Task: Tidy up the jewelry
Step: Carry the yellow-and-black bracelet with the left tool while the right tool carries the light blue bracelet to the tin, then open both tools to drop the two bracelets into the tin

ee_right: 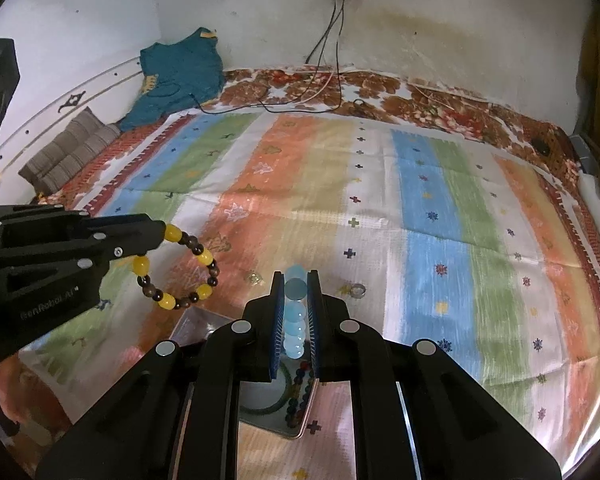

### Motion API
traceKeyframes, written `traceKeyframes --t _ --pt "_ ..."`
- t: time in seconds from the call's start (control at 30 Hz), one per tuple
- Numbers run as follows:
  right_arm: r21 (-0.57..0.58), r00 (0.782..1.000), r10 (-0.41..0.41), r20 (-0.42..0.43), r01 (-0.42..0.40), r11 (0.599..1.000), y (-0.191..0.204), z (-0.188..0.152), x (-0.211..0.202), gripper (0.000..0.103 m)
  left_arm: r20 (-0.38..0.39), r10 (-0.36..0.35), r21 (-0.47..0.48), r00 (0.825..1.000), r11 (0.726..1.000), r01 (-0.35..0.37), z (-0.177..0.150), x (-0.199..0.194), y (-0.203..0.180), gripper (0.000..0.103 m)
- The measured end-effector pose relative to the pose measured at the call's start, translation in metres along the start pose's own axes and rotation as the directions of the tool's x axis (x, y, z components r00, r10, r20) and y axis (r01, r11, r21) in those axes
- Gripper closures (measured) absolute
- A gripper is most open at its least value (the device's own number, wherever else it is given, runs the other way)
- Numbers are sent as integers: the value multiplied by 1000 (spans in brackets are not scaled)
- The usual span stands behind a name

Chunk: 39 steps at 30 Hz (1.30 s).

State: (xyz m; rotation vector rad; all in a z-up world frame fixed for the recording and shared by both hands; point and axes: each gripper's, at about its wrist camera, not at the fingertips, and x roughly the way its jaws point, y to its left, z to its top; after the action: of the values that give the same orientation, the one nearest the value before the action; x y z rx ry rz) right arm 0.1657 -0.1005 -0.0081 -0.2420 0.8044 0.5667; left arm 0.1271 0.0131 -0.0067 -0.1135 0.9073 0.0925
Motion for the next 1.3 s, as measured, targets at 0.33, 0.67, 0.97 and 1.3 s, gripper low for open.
traceKeyframes --t 0.33,0.67,0.97,1.3 --pt "-16 1000 4 -2 -4 1000 4 -12 -8 91 20 -5 27 1000 1000 4 -15 -13 -10 93" --pt "-23 1000 14 -10 -14 1000 10 -21 -13 91 24 -7 34 1000 999 6 -19 -15 -12 93" --pt "-37 999 30 -27 -31 999 15 -28 -16 91 31 -17 36 999 999 15 -28 -23 -16 93" --pt "-3 999 -21 -43 21 1000 5 -27 -13 77 22 28 -22 999 999 -28 -29 -28 -7 78"
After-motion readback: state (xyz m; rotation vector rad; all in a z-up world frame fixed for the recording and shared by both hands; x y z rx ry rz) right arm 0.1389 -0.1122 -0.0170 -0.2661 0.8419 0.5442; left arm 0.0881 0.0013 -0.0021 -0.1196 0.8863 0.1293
